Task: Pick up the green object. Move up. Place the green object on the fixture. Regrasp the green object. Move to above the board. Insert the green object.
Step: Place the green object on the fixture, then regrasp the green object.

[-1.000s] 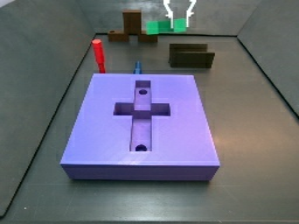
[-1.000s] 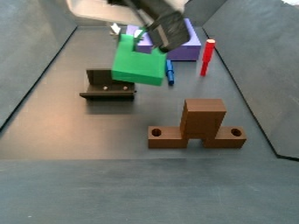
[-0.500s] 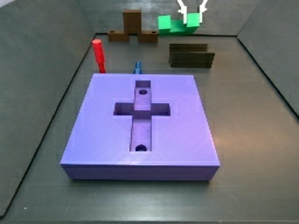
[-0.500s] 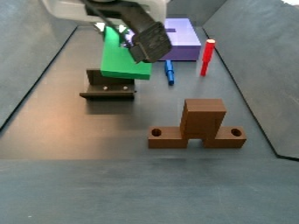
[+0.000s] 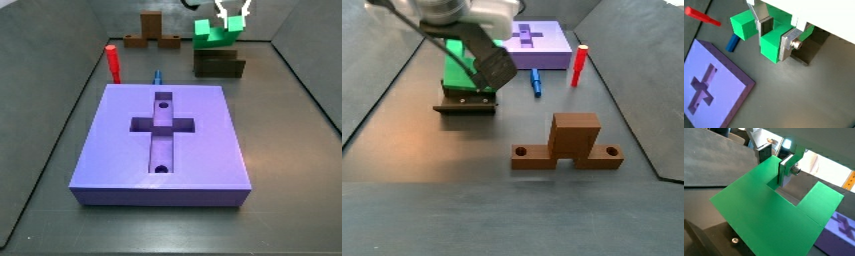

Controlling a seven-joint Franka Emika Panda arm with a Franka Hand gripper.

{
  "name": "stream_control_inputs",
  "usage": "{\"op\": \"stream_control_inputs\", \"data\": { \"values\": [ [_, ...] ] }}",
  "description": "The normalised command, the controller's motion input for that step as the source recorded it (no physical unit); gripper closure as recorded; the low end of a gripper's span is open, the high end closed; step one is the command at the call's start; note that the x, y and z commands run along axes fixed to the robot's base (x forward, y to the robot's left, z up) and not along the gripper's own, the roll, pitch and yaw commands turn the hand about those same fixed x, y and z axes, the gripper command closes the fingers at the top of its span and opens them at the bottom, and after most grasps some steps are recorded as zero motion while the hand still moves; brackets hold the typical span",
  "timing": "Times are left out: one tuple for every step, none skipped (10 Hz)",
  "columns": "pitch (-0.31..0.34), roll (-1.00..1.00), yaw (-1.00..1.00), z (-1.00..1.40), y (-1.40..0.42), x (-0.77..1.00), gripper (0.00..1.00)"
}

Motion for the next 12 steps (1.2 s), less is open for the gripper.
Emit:
{"op": "stream_control_inputs", "data": {
  "values": [
    [0.000, -0.11, -0.21, -0.31, 0.01, 0.67, 1.00],
    [0.000, -0.04, -0.13, -0.19, 0.00, 0.27, 1.00],
    [0.000, 0.00, 0.00, -0.17, 0.00, 0.00, 1.00],
    [0.023, -0.01, 0.00, -0.19, -0.15, 0.02, 1.00],
    [0.051, 0.00, 0.00, -0.40, -0.10, 0.00, 1.00],
    [0.149, 0.00, 0.00, -0.43, 0.00, -0.06, 1.00],
    [0.080, 0.00, -0.05, -0.27, 0.08, 0.00, 1.00],
    [0.080, 0.00, -0.05, -0.15, 0.13, 0.00, 1.00],
    [0.069, 0.07, -0.10, -0.12, 0.15, 0.00, 1.00],
    [0.000, 0.00, 0.00, 0.00, 0.00, 0.00, 1.00],
    [0.000, 0.00, 0.00, 0.00, 0.00, 0.00, 0.00],
    [0.000, 0.96, 0.16, 0.50, -0.04, 0.00, 0.00]
  ]
}}
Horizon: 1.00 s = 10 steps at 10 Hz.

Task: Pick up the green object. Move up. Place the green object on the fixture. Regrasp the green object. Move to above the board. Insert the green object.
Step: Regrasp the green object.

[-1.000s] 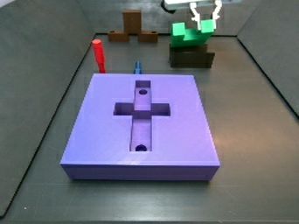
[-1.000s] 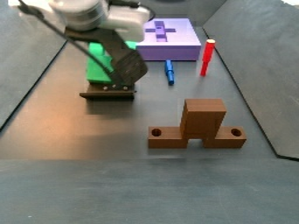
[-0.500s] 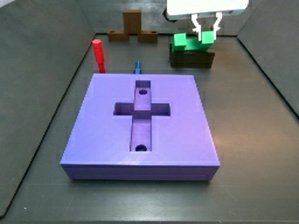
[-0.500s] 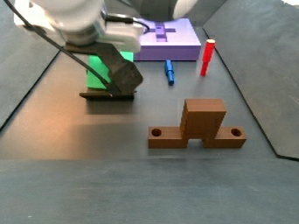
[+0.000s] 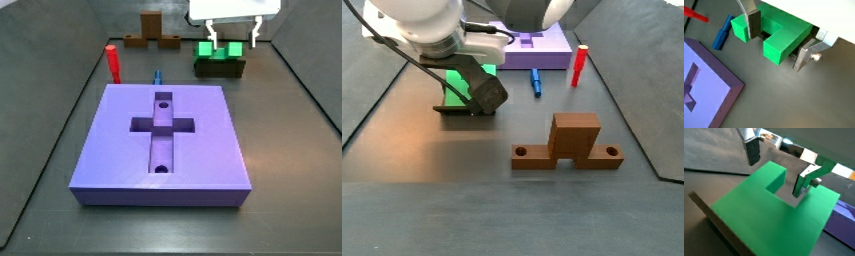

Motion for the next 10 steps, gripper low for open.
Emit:
{"op": "stream_control_inputs", "data": {
  "values": [
    [-0.037, 0.94, 0.08, 0.45, 0.00, -0.03, 0.00],
    [-0.037, 0.92, 0.07, 0.57, 0.00, -0.10, 0.00],
    [-0.069, 1.00, 0.05, 0.32, -0.11, -0.01, 0.00],
    [-0.197, 1.00, 0.06, 0.13, -0.09, -0.15, 0.00],
    [-0.223, 1.00, 0.17, 0.04, -0.05, -0.06, 0.00],
    [-0.100, 1.00, 0.19, 0.02, -0.07, 0.00, 0.00],
    [-0.020, 1.00, 0.18, 0.00, -0.07, -0.03, 0.00],
    [0.000, 1.00, 0.21, 0.00, -0.06, -0.04, 0.00],
    [0.100, 1.00, 0.35, 0.00, 0.00, 0.05, 0.00],
    [0.174, 1.00, 0.27, 0.05, 0.00, 0.18, 0.00]
  ]
}}
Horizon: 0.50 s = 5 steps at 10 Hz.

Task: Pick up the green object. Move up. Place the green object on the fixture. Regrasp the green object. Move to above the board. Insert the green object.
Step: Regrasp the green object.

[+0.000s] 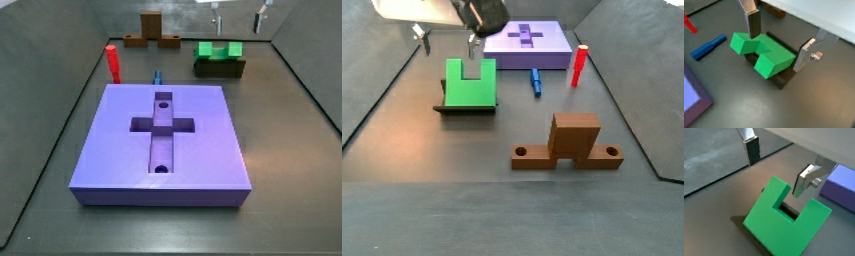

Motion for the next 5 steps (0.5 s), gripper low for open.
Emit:
{"op": "stream_control_inputs", "data": {
  "values": [
    [0.240, 1.00, 0.22, 0.07, 0.00, 0.13, 0.00],
    [0.209, 1.00, 0.22, 0.06, 0.00, 0.17, 0.00],
    [0.157, 1.00, 0.19, 0.05, 0.00, 0.20, 0.00],
    [0.166, 1.00, 0.01, 0.06, -0.15, 0.19, 0.00],
    [0.154, 1.00, 0.00, 0.06, -0.16, 0.23, 0.00]
  ]
}}
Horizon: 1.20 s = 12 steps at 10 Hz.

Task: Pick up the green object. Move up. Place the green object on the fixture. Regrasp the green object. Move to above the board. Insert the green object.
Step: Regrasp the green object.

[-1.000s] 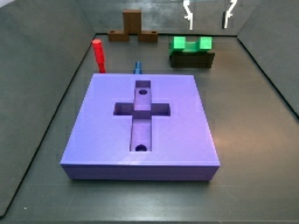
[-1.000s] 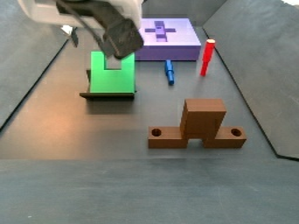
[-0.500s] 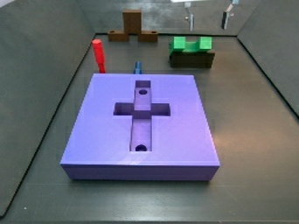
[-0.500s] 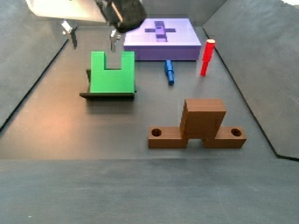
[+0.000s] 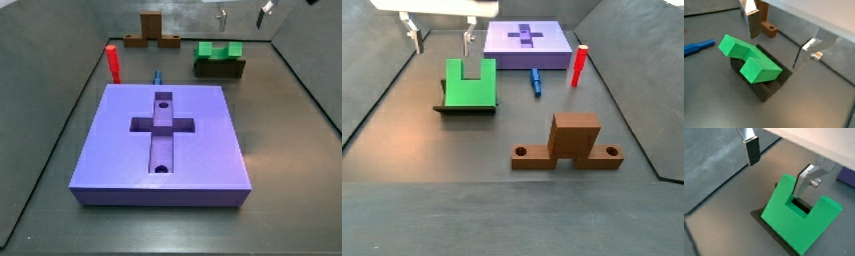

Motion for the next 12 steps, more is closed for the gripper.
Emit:
{"op": "stream_control_inputs", "data": {
  "values": [
    [0.143, 1.00, 0.00, 0.05, -0.16, 0.24, 0.00],
    [0.111, 1.00, 0.00, 0.05, -0.15, 0.27, 0.00],
    [0.086, 1.00, 0.03, 0.05, -0.16, 0.26, 0.00],
    [0.034, 1.00, 0.17, 0.00, -0.26, 0.17, 0.00],
    [0.000, 1.00, 0.25, -0.06, -0.25, 0.10, 0.00],
    [0.069, 1.00, 0.33, -0.07, -0.19, 0.00, 0.00],
    [0.086, 1.00, 0.33, -0.13, -0.21, 0.06, 0.00],
    [0.131, 0.95, 0.16, -0.29, -0.19, 0.29, 0.00],
    [0.154, 0.54, 0.08, -0.66, 0.00, 0.21, 0.00],
    [0.029, 0.39, 0.24, -0.62, 0.03, -0.02, 0.00],
    [0.066, 0.22, 0.19, -0.30, 0.07, -0.13, 0.00],
    [0.020, 0.16, 0.13, -0.11, 0.04, -0.13, 0.00]
  ]
}}
